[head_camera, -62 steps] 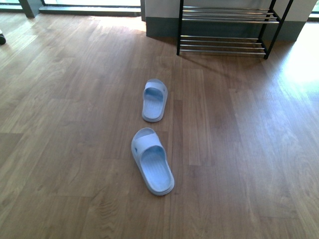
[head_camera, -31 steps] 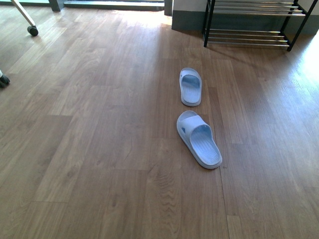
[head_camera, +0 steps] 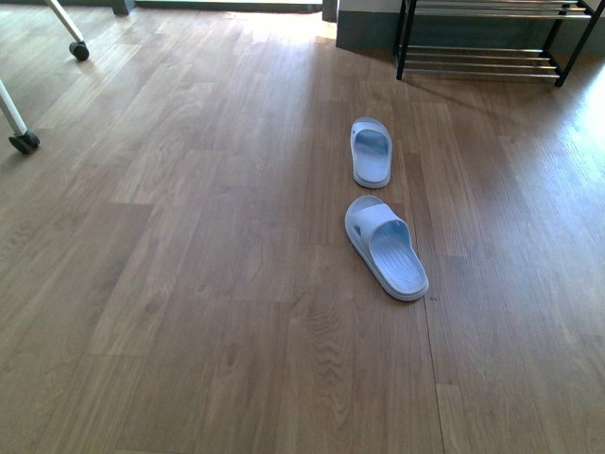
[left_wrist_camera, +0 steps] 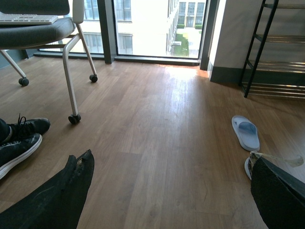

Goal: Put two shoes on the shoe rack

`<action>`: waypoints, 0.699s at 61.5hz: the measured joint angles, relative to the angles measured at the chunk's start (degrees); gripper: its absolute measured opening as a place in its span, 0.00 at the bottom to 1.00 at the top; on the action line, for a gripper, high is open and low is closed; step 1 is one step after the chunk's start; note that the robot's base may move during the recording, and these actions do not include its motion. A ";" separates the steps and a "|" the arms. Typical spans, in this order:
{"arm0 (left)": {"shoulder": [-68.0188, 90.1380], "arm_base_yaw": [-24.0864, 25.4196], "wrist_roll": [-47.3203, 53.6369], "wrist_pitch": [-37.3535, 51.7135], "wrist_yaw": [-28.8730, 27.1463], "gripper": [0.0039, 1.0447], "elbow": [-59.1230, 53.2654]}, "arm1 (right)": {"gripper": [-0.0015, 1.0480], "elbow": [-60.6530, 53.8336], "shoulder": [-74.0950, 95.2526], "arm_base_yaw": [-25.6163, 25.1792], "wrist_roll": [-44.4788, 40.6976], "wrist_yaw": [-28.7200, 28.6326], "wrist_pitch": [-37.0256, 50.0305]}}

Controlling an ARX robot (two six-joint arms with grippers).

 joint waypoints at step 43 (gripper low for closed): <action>0.00 0.04 0.00 0.00 0.02 0.91 0.00 | 0.91 0.00 0.07 -0.07 0.00 -0.02 0.00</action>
